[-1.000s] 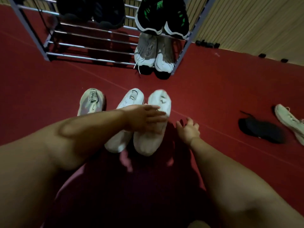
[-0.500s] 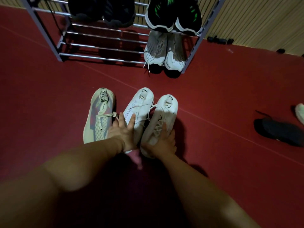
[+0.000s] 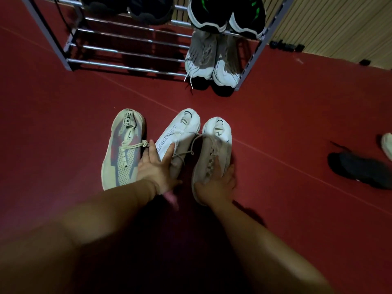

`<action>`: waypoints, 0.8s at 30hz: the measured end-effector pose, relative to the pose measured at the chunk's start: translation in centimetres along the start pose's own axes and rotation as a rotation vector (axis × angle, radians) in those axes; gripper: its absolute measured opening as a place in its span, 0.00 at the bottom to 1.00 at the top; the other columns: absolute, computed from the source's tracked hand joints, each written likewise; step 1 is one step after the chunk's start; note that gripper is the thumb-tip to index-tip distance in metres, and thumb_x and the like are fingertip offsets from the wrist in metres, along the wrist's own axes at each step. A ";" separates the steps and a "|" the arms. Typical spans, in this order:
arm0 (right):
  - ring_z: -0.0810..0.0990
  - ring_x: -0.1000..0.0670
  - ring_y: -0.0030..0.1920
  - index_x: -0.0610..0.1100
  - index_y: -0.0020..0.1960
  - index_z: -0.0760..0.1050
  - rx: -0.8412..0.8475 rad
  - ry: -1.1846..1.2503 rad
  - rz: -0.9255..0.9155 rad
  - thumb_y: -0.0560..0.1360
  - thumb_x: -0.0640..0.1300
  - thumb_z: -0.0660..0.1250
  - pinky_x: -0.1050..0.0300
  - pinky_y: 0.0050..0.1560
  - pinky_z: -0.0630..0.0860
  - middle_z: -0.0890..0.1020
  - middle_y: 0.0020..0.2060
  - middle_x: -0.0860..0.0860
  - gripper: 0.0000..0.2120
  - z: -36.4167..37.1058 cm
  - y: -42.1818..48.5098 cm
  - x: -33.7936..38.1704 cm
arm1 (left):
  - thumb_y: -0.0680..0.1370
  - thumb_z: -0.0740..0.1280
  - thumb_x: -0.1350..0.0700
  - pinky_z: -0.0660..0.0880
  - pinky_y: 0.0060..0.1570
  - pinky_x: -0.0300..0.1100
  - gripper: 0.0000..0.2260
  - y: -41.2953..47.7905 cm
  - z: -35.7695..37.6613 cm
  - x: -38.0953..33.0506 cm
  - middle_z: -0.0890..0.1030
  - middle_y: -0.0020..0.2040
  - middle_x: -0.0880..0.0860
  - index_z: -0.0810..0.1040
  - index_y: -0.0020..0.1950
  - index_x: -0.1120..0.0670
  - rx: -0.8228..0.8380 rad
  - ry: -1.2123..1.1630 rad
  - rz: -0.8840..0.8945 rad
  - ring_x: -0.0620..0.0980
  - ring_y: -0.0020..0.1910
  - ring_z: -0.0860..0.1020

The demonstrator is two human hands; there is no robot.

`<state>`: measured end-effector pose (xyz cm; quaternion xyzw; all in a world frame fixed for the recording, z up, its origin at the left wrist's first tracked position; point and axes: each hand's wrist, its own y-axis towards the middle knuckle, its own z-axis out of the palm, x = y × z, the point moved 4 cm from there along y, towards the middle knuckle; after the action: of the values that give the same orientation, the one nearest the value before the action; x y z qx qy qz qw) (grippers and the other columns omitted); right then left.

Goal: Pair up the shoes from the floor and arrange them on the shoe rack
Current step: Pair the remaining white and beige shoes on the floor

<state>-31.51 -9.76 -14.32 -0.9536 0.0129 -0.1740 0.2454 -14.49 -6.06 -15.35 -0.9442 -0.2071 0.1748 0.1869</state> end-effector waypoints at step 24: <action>0.60 0.37 0.72 0.62 0.75 0.52 -0.232 0.469 -0.168 0.70 0.53 0.71 0.46 0.71 0.61 0.47 0.76 0.42 0.40 -6.7 -0.1 2.6 | 0.56 0.56 0.30 0.54 0.71 0.46 0.49 -1.5 -7.1 -0.5 0.55 0.70 0.58 0.51 0.76 0.42 -0.271 -0.508 0.030 0.58 0.71 0.55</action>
<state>-31.32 -13.10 -7.95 -0.9066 0.0102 -0.4074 0.1095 -12.52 -6.98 -8.39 -0.8896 -0.2549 0.3791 -0.0013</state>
